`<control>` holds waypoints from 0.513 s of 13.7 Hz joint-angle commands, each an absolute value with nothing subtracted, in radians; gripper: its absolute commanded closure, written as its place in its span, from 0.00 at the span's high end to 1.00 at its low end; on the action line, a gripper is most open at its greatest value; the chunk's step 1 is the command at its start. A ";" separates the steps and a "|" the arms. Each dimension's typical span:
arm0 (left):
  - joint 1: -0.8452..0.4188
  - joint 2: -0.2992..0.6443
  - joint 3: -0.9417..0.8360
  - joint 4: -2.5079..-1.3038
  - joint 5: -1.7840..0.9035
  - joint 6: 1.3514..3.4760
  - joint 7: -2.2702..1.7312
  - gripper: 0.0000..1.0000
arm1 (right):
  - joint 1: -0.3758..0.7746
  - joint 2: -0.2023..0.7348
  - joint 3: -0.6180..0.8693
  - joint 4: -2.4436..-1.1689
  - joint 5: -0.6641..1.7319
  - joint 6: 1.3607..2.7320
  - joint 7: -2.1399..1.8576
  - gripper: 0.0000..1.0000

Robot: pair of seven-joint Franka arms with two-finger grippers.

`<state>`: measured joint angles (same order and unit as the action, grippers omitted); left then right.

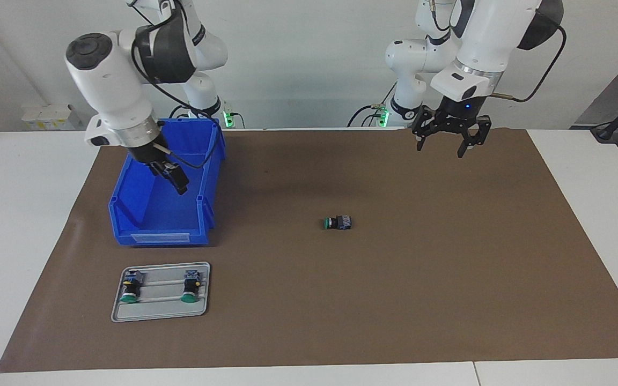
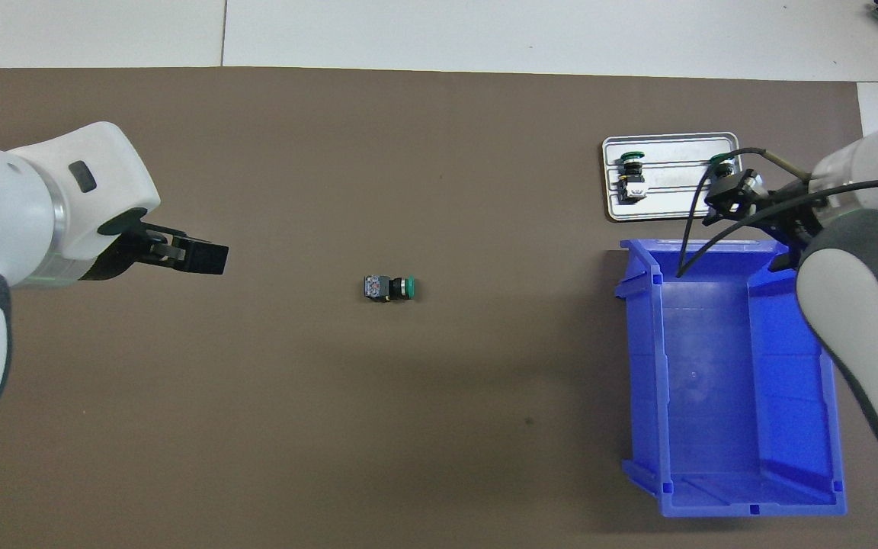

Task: Place and press button with both arms
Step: 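Move the left gripper over the button on the table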

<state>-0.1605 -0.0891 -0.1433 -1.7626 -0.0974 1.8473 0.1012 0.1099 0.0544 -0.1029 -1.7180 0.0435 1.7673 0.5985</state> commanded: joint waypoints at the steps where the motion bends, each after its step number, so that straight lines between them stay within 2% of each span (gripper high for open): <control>1: -0.222 -0.040 -0.129 -1.793 -0.143 1.934 0.262 1.00 | 0.061 0.020 -0.095 -1.711 0.049 1.766 0.386 1.00; 4: -0.299 0.056 -0.129 -1.790 -0.143 1.997 0.458 1.00 | 0.052 0.020 -0.101 -1.605 0.014 1.717 0.278 1.00; 7: -0.380 0.130 -0.129 -1.787 -0.140 2.114 0.523 0.99 | 0.046 0.018 -0.104 -1.494 -0.001 1.585 0.206 1.00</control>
<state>-0.3288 0.0978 -0.1458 -1.7902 -0.1317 2.0594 0.4596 0.0588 0.0143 -0.1079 -1.5683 0.0217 1.6645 0.2795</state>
